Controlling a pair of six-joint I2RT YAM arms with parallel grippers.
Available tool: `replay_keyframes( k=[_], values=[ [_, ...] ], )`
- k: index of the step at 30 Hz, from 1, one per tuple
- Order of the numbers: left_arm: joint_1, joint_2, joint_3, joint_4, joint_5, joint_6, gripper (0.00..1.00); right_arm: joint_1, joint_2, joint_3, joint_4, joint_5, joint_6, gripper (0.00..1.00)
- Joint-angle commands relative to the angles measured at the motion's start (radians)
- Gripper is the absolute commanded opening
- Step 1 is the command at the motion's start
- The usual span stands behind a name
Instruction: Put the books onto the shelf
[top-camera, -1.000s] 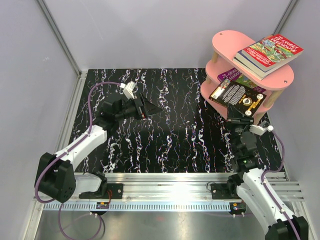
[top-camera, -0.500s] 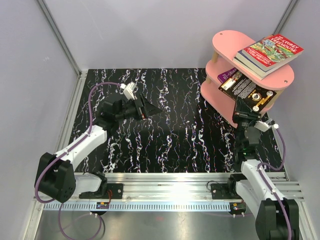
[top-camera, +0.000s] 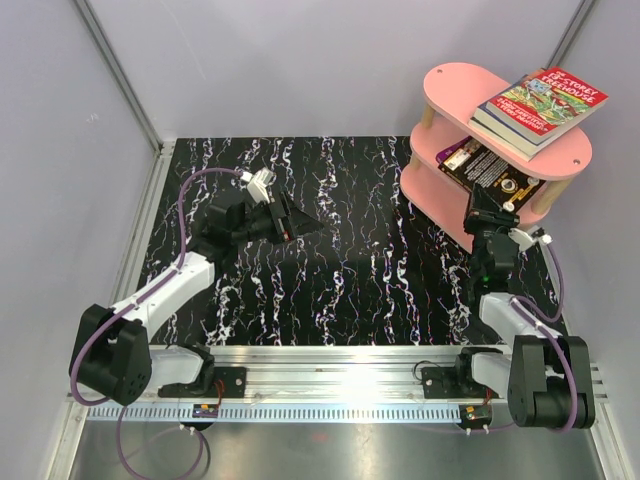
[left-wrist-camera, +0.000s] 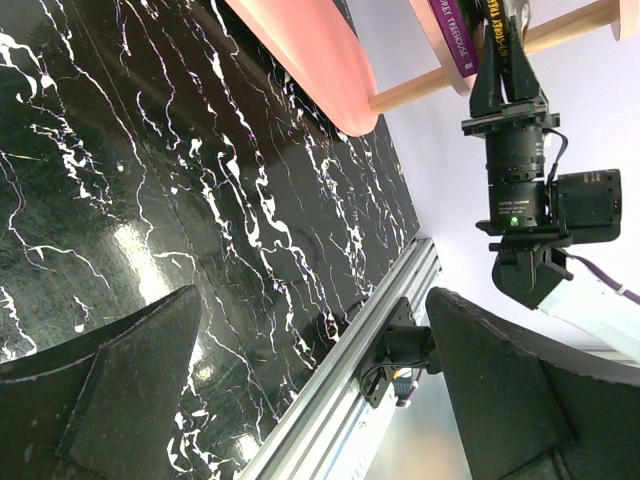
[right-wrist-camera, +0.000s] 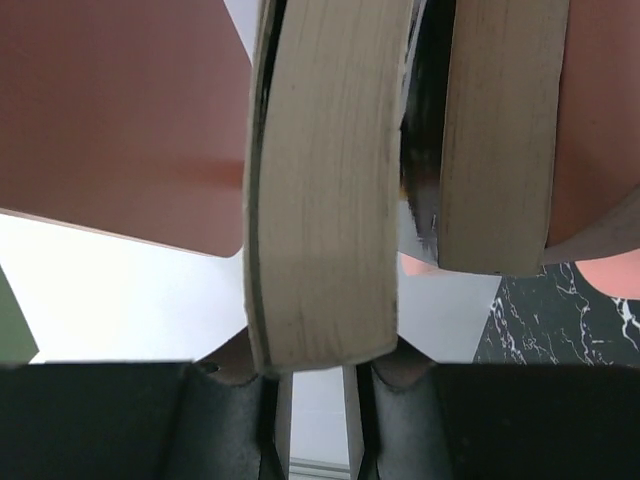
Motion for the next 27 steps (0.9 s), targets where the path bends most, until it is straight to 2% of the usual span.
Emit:
replay_keyframes(
  k=[1,7,12,20,25,26,27],
  values=[
    [0.006,0.003,-0.005,0.052,0.019,0.011,0.99,-0.007,-0.007,0.042,0.077,-0.037,0.051,0.00],
    [0.006,0.029,-0.016,0.086,0.034,-0.004,0.99,-0.007,-0.011,0.039,-0.004,-0.018,0.067,0.00],
    [0.008,0.032,-0.014,0.086,0.042,-0.003,0.99,-0.007,0.004,0.126,-0.150,0.006,0.073,0.00],
    [0.009,0.034,-0.016,0.088,0.045,-0.007,0.99,-0.007,0.110,0.200,-0.141,0.006,0.093,0.00],
    [0.017,0.034,-0.019,0.092,0.053,-0.010,0.99,-0.007,0.121,0.212,-0.164,0.015,0.108,0.01],
    [0.018,0.034,-0.019,0.092,0.054,-0.010,0.99,-0.007,0.119,0.214,-0.171,0.021,0.107,0.03],
    [0.020,0.032,-0.022,0.092,0.057,-0.010,0.99,-0.007,0.119,0.217,-0.178,0.022,0.103,0.17]
  ],
)
